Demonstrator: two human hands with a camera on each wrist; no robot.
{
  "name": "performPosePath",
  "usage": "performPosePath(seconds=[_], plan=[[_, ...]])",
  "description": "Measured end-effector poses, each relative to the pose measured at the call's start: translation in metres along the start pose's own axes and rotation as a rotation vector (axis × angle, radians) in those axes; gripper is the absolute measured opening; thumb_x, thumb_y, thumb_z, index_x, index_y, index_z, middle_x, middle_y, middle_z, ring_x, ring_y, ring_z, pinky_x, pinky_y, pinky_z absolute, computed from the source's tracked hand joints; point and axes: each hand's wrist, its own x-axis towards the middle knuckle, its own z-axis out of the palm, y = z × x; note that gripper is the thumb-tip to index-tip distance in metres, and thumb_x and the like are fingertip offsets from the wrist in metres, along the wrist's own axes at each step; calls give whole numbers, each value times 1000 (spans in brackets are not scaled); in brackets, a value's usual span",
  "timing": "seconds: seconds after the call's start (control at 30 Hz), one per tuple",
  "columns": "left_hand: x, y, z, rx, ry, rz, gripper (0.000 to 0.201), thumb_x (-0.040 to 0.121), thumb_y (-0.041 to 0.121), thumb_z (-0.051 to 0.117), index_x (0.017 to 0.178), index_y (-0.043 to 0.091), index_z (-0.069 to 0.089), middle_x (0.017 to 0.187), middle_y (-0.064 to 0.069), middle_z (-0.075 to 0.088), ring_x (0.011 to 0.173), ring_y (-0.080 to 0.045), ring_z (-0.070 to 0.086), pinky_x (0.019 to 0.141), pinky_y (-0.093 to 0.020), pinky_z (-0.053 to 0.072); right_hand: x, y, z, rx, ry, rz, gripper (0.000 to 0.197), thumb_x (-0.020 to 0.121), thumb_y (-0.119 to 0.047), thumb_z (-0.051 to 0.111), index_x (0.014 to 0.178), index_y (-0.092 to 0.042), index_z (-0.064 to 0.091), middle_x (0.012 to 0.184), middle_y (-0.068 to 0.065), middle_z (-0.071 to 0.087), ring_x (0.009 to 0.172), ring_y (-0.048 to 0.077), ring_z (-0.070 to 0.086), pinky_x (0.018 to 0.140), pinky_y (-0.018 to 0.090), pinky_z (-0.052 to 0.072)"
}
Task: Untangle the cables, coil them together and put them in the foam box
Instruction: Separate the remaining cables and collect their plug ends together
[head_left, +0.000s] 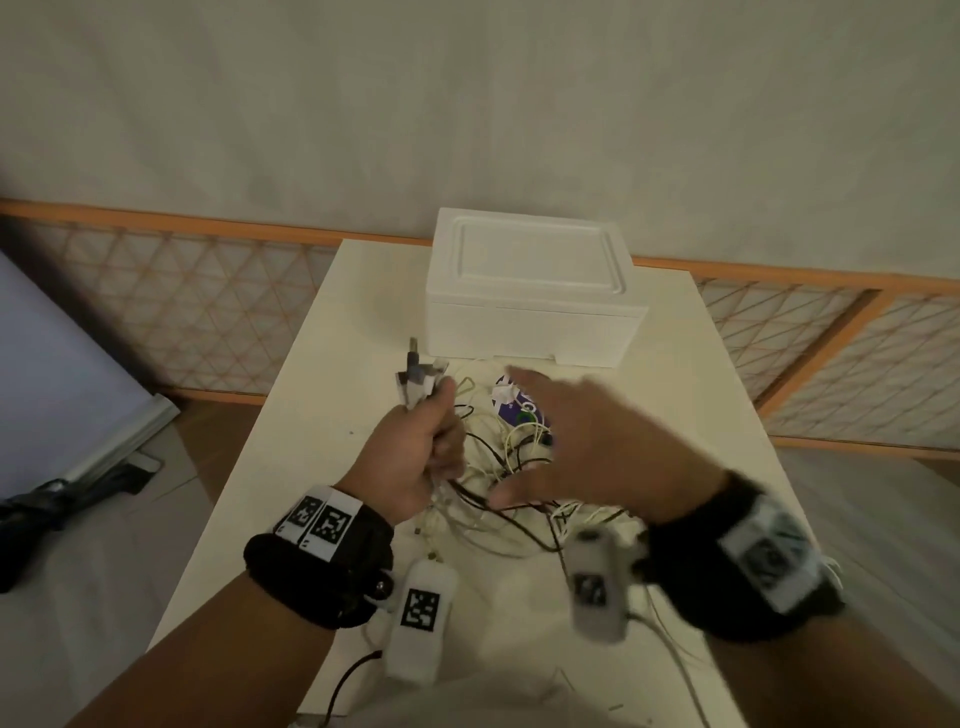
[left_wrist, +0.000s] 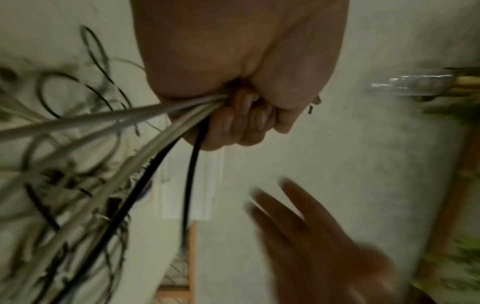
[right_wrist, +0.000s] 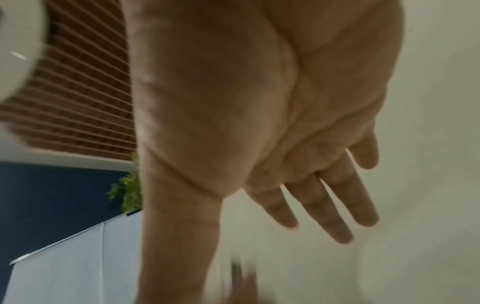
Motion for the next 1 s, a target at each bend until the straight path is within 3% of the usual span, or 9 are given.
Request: performPosePath(seconds=[0.13,0.37,0.43,0.5,0.6,0.7,0.77,0.9,1.0], plan=[[-20,22,14,-6,-129,146,49,91,39,53,50,19,35,44,2,28,37,-9,21,42,-21,22,29,-16,75,107,-179,-131,39,75,-26,73,105,-13,52,87,1,66,75,17,62,67,25,49],[-36,72,-112,-376,-113,143,51,97,43,38,54,17,47,50,5,25,43,-9,20,41,-24,25,11,97,78,-237,-151,78,9,74,-32,58,80,-27,54,79,-9,54,83,16,58,67,28,44],[-44,79,-141,-496,-179,117,51,97,44,40,56,15,48,53,4,26,45,-10,23,42,-25,29,-1,135,75,-157,-127,191,19,69,-43,59,69,-25,55,68,-8,60,69,7,58,63,28,45],[-49,70,-173,-335,108,158,46,83,45,54,46,20,41,49,7,17,43,-6,12,37,-20,9,-15,160,71,-89,-142,314,36,71,-59,62,66,-24,62,60,-7,65,59,1,58,60,24,45],[-49,55,-186,-479,-123,70,43,93,40,42,64,10,54,62,2,22,49,-12,20,50,-19,1,-35,184,67,-55,-209,506,69,61,-84,54,68,-16,68,54,-4,63,52,5,58,61,22,45],[-51,44,-182,-289,240,-34,45,82,42,53,44,20,43,49,7,15,42,-6,8,33,-19,18,-46,207,66,-108,-297,609,106,34,-101,24,77,-13,66,68,-3,63,63,9,57,66,21,42],[-53,32,-155,-192,353,-68,59,92,42,46,38,20,36,38,8,20,30,-4,11,30,-17,15,-43,209,68,-239,-415,617,108,38,-102,33,102,-21,63,104,-3,64,95,11,59,85,26,45],[-40,1,-105,-145,255,-106,56,92,42,47,41,21,35,41,6,23,29,-6,20,34,-16,16,-13,155,56,-270,-305,371,80,74,-47,73,142,-25,36,149,-4,37,135,14,35,111,26,27],[-36,-8,-60,-92,78,-76,57,92,49,42,45,17,34,48,0,27,37,-11,25,39,-20,26,14,66,58,112,-55,-53,81,72,-55,73,140,-28,39,141,-12,44,130,5,39,107,20,28]])
